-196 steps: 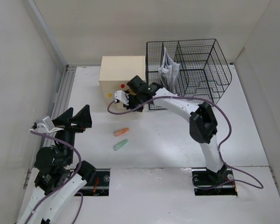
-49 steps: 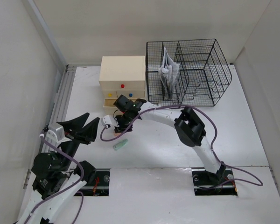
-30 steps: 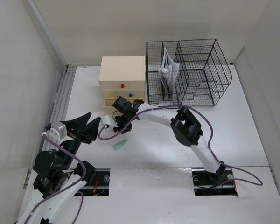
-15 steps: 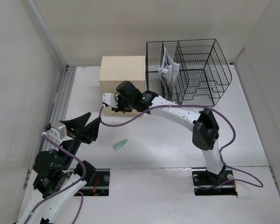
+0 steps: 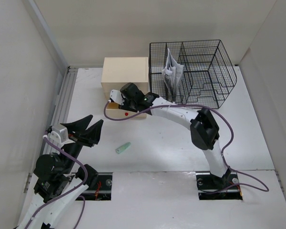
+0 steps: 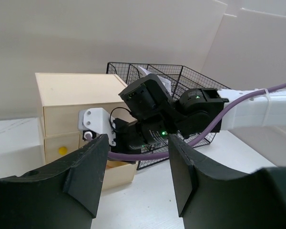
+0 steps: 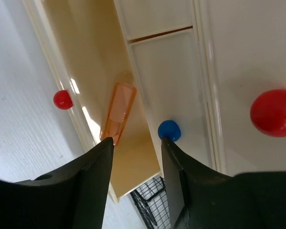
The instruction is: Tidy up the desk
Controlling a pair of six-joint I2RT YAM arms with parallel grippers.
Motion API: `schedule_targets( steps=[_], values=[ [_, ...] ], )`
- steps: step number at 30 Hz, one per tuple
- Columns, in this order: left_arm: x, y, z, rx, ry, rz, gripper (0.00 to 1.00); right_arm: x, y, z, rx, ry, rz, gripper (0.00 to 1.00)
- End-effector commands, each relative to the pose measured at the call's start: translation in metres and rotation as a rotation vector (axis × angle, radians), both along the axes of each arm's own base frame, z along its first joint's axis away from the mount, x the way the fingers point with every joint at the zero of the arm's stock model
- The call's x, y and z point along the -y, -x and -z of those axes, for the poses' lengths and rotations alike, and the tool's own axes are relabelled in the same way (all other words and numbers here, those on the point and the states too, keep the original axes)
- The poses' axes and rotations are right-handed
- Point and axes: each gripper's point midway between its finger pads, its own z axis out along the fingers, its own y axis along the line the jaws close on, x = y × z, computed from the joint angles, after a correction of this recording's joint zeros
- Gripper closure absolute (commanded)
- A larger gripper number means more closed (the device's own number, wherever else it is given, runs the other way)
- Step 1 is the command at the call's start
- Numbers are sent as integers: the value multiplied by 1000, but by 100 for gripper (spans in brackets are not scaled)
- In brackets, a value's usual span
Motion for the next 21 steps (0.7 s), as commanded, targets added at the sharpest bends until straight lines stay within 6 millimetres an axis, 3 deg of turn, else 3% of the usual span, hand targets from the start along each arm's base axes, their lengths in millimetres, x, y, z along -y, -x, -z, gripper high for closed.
schedule_targets(
  steps=[1, 2, 3, 5, 6, 7, 8, 10, 14, 16, 21],
  values=[
    [-3, 3, -12, 34, 27, -5, 50, -9, -7, -41, 62, -127, 7, 49],
    [-3, 3, -12, 34, 27, -5, 50, -11, -2, -45, 51, -145, -17, 55],
    [-3, 3, -12, 34, 27, -5, 50, -25, 15, -41, -23, -182, -115, 67],
    [-3, 3, -12, 34, 27, -5, 50, -25, 37, -26, -152, -163, -269, 90],
    [-3, 3, -12, 34, 27, -5, 50, -32, 55, -27, -210, -171, -373, 95],
    [-3, 3, -12, 34, 27, -5, 50, -41, 87, -23, -338, -216, -545, 95],
    [-3, 3, -12, 34, 27, -5, 50, -29, 113, -7, -467, -168, -604, 93],
    [-3, 3, -12, 34, 27, -5, 50, -33, 146, 6, -591, -180, -796, 81],
    [-3, 0, -8, 25, 24, -14, 50, -37, 192, 44, -684, -86, -870, 65],
    [-3, 0, -8, 25, 24, -14, 50, -42, 201, 60, -682, -62, -876, 56],
    [-3, 0, -8, 25, 24, -14, 50, -58, 219, 74, -664, -19, -864, 50]
  ],
)
